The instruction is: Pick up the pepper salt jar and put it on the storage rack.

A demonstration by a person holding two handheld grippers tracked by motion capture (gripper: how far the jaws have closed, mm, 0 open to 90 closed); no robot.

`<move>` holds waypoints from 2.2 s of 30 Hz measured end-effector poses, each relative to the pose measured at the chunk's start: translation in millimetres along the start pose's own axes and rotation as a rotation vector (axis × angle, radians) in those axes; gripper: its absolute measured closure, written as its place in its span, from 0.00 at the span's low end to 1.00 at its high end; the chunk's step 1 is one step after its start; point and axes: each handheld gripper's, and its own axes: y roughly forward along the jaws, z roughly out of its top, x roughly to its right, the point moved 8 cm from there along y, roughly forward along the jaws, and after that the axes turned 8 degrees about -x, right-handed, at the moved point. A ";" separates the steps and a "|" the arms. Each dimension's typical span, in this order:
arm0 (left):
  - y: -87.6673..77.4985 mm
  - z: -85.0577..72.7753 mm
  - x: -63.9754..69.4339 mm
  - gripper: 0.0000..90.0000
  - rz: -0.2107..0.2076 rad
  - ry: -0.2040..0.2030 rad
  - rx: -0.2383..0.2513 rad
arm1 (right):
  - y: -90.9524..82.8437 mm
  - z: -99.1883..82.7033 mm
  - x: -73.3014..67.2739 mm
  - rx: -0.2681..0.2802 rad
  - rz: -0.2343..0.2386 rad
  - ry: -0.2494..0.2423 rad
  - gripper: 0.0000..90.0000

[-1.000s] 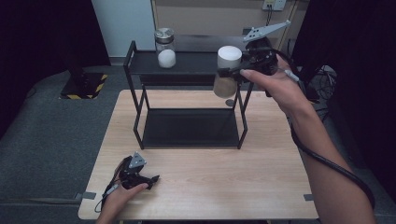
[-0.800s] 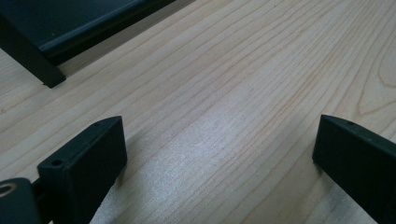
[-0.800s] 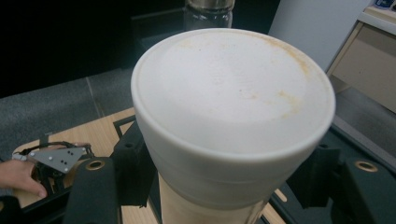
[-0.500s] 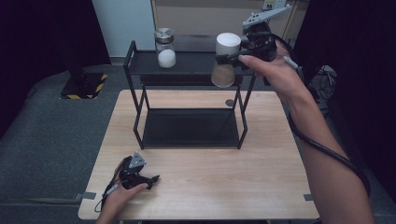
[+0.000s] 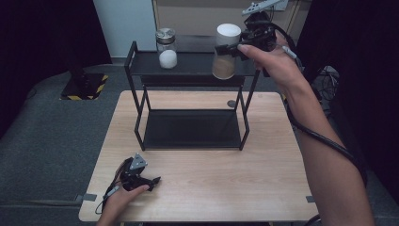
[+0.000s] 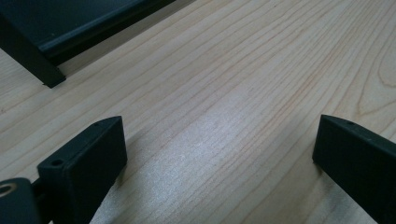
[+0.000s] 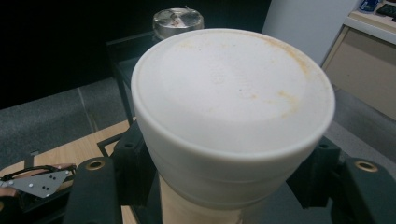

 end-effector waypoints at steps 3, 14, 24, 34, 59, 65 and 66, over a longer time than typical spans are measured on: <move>0.0 0.0 0.0 0.02 -0.001 -0.001 0.000 | 2.7 2.9 3.4 -0.006 -0.007 0.006 0.40; 0.0 0.0 0.0 0.02 -0.001 0.000 0.000 | 13.8 10.7 12.9 -0.004 -0.015 0.017 0.40; 0.0 0.0 0.0 0.02 -0.001 0.000 0.000 | 24.3 13.0 17.4 0.000 -0.018 0.029 0.40; -0.1 0.1 -0.1 0.02 -0.001 0.001 -0.001 | 34.6 13.6 25.3 -0.016 -0.039 0.051 0.40; 0.0 0.0 0.0 0.02 0.000 0.000 0.000 | 50.5 12.7 29.9 -0.036 -0.043 0.076 0.40; 0.0 0.0 0.0 0.02 -0.001 0.000 0.000 | 50.1 11.4 27.9 -0.034 -0.049 0.065 0.40; 0.0 0.0 0.0 0.02 -0.001 0.000 0.000 | 50.1 11.4 27.9 -0.034 -0.049 0.065 0.40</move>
